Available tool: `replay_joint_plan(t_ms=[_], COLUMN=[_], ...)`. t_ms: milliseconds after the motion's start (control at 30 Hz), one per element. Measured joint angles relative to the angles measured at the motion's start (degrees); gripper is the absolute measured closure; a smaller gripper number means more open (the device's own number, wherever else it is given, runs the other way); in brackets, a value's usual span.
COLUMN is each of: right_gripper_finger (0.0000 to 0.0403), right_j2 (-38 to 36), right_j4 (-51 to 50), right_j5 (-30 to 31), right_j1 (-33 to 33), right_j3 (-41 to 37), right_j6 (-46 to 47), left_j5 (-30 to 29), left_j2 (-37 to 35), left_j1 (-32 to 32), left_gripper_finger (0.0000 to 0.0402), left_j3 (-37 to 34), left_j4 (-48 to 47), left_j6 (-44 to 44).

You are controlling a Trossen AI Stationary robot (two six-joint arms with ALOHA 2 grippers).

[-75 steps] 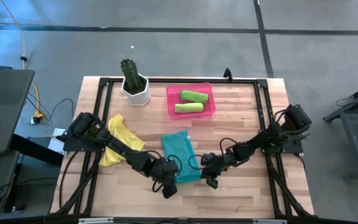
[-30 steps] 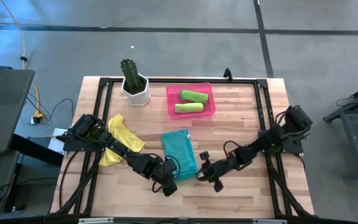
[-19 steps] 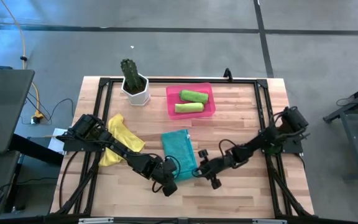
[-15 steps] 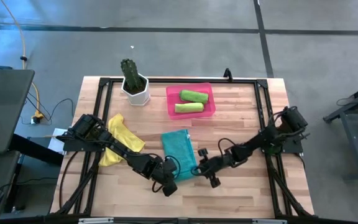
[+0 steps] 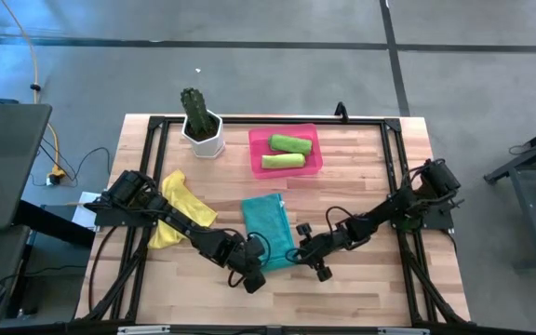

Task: Roll microfiber towels into tight, uniform cylinder then place into a basket
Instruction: Roll the blue microfiber cloth

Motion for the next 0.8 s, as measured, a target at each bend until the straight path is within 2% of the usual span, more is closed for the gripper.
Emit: replay_joint_plan(t_ms=[367, 567, 800], right_gripper_finger=[0.0308, 0.0308, 0.0275], right_j2=[0.0, 0.0, -4.3], right_j4=[-1.7, -1.7, -4.9], right_j5=[-0.7, 1.0, 1.1], right_j1=[-0.6, -0.7, -0.7], right_j3=[0.0, 0.0, 0.0], right_j6=[-0.1, -0.1, 1.4], left_j5=[1.1, 1.3, 1.3], left_j2=[0.0, 0.0, 0.0], left_j1=[0.0, 0.0, 0.0], left_gripper_finger=[0.0400, 0.0400, 0.0400], left_j3=[0.0, 0.0, 0.0], left_j4=[0.2, 0.4, 0.4], left_j6=[-0.1, -0.1, 0.0])
